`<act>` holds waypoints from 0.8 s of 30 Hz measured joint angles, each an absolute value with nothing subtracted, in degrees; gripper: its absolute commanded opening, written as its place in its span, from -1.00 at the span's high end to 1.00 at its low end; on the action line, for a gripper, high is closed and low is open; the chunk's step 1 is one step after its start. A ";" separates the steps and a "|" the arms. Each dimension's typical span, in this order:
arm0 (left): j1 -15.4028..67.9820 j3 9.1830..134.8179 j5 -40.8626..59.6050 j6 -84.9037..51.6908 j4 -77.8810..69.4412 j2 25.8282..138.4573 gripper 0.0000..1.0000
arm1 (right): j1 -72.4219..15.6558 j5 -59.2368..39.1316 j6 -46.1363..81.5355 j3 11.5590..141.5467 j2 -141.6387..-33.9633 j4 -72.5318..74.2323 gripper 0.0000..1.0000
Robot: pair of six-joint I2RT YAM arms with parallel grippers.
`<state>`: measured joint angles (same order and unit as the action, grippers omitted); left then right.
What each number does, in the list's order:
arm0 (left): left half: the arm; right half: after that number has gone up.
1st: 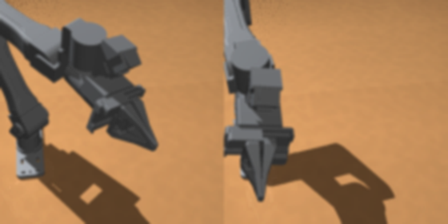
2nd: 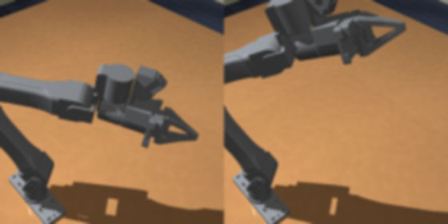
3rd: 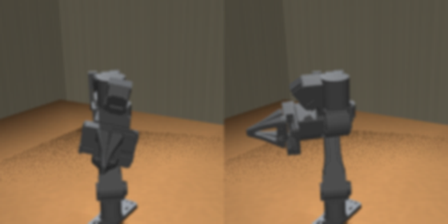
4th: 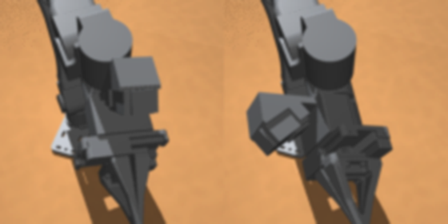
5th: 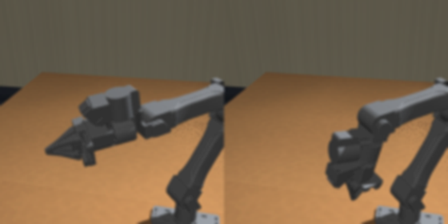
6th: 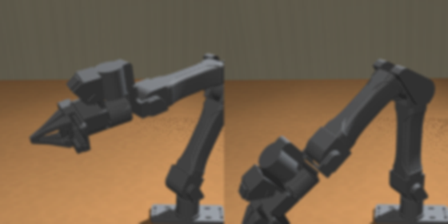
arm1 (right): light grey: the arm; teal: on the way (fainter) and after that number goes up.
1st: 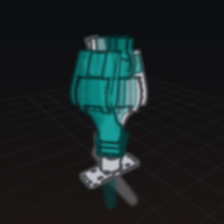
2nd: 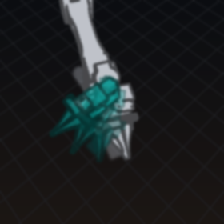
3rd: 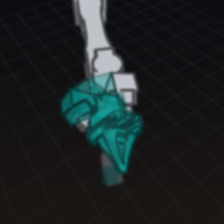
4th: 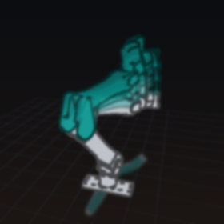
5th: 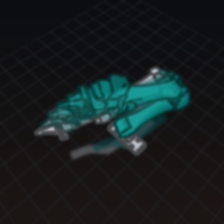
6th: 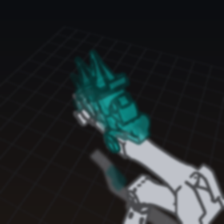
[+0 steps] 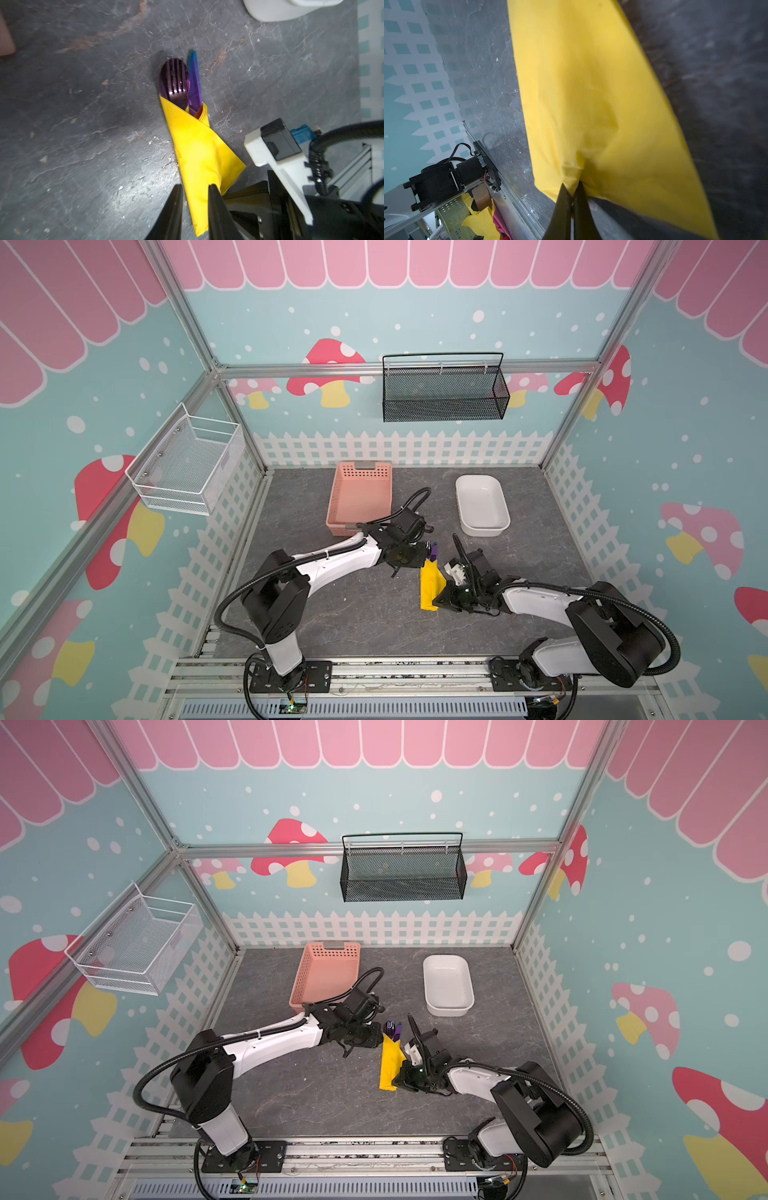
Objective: Place the utensils on the paper napkin and roll it up
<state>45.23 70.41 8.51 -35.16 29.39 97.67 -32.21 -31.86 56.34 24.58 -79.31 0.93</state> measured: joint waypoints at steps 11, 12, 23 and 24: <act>41.78 49.82 22.59 -47.44 12.03 92.88 0.24 | -29.17 -34.63 59.72 22.02 -77.01 2.72 1.00; 41.78 48.31 23.94 -48.82 9.89 92.88 0.23 | -28.97 -34.89 59.94 21.87 -76.93 2.92 1.00; 41.78 39.03 35.22 -62.57 -10.72 98.32 0.10 | -27.68 -37.01 61.71 20.73 -74.63 3.88 1.00; 41.78 39.03 35.70 -63.24 -12.25 98.98 0.10 | -27.62 -37.17 61.82 20.73 -74.48 3.95 1.00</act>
<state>41.78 39.03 35.70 -63.24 -12.25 98.98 -27.62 -37.17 61.82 20.73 -74.48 3.95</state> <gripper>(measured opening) 0.445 0.048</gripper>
